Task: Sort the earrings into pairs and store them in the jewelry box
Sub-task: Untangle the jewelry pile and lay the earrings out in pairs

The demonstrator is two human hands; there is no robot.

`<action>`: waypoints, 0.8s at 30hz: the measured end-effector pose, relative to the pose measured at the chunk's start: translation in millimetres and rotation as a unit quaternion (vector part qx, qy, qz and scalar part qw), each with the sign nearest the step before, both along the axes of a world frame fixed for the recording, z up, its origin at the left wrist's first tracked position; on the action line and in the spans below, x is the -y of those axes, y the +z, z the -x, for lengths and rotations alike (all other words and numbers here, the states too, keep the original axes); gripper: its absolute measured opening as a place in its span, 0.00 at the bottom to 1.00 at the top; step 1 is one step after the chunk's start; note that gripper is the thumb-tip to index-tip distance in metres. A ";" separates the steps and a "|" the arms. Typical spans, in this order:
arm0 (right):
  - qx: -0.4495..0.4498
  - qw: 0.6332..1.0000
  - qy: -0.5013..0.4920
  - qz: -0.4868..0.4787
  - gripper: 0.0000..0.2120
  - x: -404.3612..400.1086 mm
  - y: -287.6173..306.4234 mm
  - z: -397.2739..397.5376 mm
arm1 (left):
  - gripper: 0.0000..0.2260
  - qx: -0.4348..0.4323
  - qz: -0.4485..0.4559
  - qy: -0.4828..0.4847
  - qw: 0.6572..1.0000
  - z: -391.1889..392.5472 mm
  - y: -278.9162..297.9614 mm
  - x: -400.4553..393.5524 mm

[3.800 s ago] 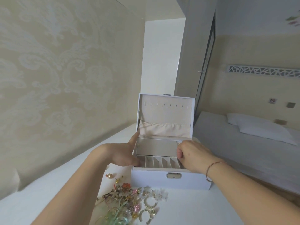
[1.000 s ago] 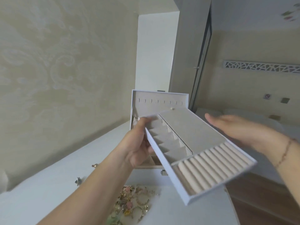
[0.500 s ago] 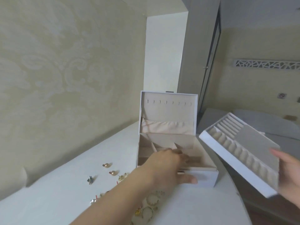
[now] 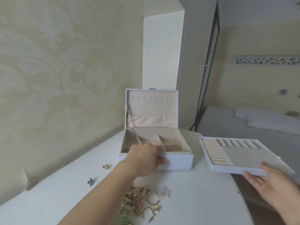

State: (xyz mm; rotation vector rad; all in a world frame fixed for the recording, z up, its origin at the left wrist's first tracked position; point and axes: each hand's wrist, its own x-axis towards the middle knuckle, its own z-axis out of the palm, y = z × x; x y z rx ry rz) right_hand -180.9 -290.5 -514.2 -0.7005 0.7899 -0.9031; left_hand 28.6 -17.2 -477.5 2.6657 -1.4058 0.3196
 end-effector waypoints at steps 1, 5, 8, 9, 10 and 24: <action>-0.006 1.000 0.016 0.008 0.20 -4.1 2.3 -7.7 | 0.19 -0.005 0.003 0.010 1.000 -4.1 1.0 -2.9; -0.036 0.998 0.055 0.020 0.19 -17.2 7.2 -40.8 | 0.12 -0.055 -0.005 0.044 0.998 -18.7 3.2 -14.5; -0.051 0.996 0.068 0.014 0.18 -25.3 6.9 -62.3 | 0.10 -0.089 -0.008 0.068 0.994 -29.3 4.2 -21.8; -0.057 0.996 0.072 0.009 0.17 -28.1 6.5 -68.3 | 0.10 -0.095 -0.007 0.072 0.993 -32.1 4.9 -23.8; -0.059 0.995 0.079 0.002 0.17 -29.4 5.9 -74.1 | 0.10 -0.097 -0.008 0.074 0.993 -34.5 5.2 -25.3; -0.198 0.953 0.227 0.016 0.12 -45.1 17.1 -62.6 | 0.09 -0.058 -0.005 0.077 0.995 -54.1 -3.0 -36.0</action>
